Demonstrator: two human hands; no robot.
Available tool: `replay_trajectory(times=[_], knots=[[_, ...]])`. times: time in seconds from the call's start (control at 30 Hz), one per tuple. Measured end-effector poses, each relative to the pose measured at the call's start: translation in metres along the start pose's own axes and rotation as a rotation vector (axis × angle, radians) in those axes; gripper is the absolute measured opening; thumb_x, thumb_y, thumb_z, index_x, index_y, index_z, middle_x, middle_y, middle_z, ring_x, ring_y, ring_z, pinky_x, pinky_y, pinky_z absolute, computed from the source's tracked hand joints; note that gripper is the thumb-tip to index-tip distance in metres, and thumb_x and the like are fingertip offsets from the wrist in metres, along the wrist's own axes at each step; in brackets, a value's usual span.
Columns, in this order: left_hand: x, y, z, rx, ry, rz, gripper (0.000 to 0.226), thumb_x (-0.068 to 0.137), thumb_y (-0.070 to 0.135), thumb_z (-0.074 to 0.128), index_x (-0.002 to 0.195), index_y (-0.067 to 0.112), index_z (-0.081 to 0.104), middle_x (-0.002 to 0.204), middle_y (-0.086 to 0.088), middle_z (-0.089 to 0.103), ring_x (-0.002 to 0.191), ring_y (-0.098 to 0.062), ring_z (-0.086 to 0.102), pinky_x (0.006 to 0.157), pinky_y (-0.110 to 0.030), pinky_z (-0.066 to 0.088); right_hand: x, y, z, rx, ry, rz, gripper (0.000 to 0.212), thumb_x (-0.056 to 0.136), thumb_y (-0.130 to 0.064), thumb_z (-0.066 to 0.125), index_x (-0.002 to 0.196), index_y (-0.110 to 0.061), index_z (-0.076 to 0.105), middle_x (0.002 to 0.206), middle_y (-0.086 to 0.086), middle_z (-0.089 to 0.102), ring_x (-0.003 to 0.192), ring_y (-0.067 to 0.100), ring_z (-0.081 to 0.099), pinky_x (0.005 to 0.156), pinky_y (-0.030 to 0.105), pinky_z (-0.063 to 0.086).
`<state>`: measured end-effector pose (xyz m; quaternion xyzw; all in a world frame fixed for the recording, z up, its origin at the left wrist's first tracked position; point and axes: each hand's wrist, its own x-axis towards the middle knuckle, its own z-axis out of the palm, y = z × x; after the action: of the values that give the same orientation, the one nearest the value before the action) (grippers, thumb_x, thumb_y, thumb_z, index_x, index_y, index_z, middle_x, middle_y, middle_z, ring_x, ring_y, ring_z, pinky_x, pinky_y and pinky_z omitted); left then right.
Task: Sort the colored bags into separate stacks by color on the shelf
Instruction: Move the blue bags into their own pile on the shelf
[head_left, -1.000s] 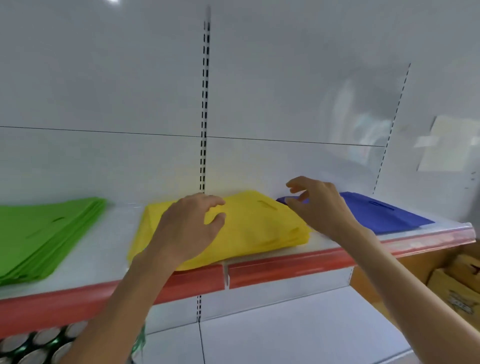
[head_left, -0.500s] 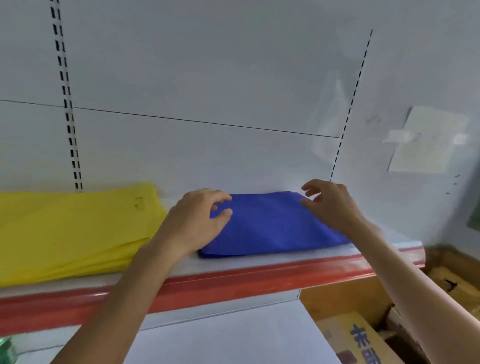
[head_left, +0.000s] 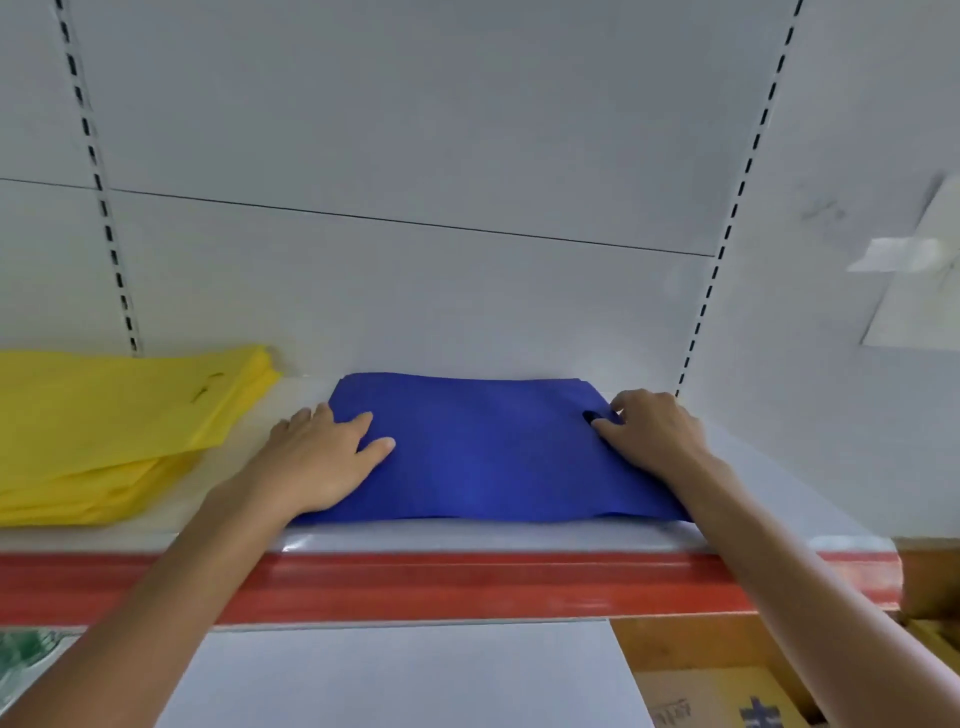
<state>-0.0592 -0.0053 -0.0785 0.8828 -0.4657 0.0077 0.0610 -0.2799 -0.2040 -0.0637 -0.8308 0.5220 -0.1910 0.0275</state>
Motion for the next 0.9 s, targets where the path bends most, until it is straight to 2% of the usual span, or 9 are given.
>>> replay_trajectory(times=[0.13,0.2,0.33,0.43,0.6,0.7,0.83,0.9], knots=[[-0.007,0.004,0.004,0.014,0.011,0.014,0.058,0.097,0.051,0.020,0.147,0.022,0.022,0.152,-0.010,0.022,0.139,-0.025,0.020,0.113,-0.036,0.019,-0.006,0.003,0.007,-0.027,0.031,-0.030,0.026,0.090,-0.036,0.049,0.095,-0.014,0.062,0.096,0.006,0.062,0.082,0.029,0.054,0.064,0.029,0.035],[-0.009,0.003,0.003,0.003,0.052,0.025,0.057,0.098,0.049,0.023,0.146,0.018,0.028,0.152,-0.008,0.024,0.139,-0.024,0.021,0.113,-0.035,0.019,-0.006,0.000,0.007,-0.013,0.055,-0.040,0.024,0.089,-0.035,0.051,0.094,-0.015,0.063,0.094,0.006,0.062,0.081,0.029,0.054,0.065,0.030,0.035],[-0.011,-0.001,0.003,-0.039,0.159,0.065,0.053,0.097,0.044,0.035,0.139,0.012,0.041,0.153,-0.007,0.024,0.138,-0.023,0.023,0.110,-0.031,0.023,-0.007,-0.005,0.008,0.043,0.101,-0.086,0.023,0.089,-0.033,0.055,0.102,-0.014,0.061,0.103,0.006,0.061,0.091,0.029,0.056,0.068,0.030,0.036],[-0.013,-0.004,0.003,-0.173,0.223,0.055,0.049,0.093,0.042,0.047,0.133,0.013,0.050,0.150,-0.008,0.029,0.137,-0.020,0.025,0.108,-0.028,0.024,-0.007,-0.008,0.010,0.088,0.120,-0.120,0.029,0.088,-0.030,0.058,0.113,-0.014,0.056,0.112,0.006,0.057,0.100,0.029,0.055,0.070,0.030,0.035],[-0.012,-0.009,0.001,-0.370,0.311,-0.034,0.051,0.079,0.043,0.068,0.122,0.017,0.060,0.130,-0.004,0.054,0.123,-0.017,0.046,0.098,-0.025,0.035,-0.007,-0.007,0.009,0.120,0.166,-0.135,0.035,0.089,-0.029,0.057,0.121,-0.015,0.053,0.119,0.007,0.054,0.104,0.029,0.053,0.073,0.030,0.035],[-0.013,-0.009,0.000,-0.412,0.305,-0.078,0.048,0.076,0.041,0.071,0.117,0.018,0.064,0.128,0.000,0.057,0.122,-0.017,0.047,0.096,-0.025,0.035,-0.009,-0.007,0.009,0.129,0.172,-0.131,0.035,0.088,-0.026,0.056,0.122,-0.016,0.053,0.119,0.006,0.053,0.104,0.029,0.053,0.072,0.030,0.034],[-0.014,-0.011,0.002,-0.446,0.336,-0.035,0.031,0.076,0.035,0.074,0.102,0.019,0.070,0.116,0.002,0.064,0.112,-0.015,0.054,0.083,-0.018,0.035,-0.011,-0.008,0.010,0.154,0.167,-0.127,0.035,0.088,-0.023,0.056,0.122,-0.017,0.053,0.118,0.007,0.055,0.102,0.029,0.053,0.071,0.029,0.033],[-0.014,-0.011,0.002,-0.438,0.362,-0.010,0.026,0.079,0.030,0.071,0.103,0.019,0.069,0.114,0.002,0.064,0.110,-0.015,0.055,0.084,-0.021,0.038,-0.011,-0.008,0.009,0.203,0.172,-0.113,0.036,0.087,-0.023,0.058,0.122,-0.018,0.056,0.117,0.006,0.058,0.103,0.028,0.053,0.071,0.029,0.035]])
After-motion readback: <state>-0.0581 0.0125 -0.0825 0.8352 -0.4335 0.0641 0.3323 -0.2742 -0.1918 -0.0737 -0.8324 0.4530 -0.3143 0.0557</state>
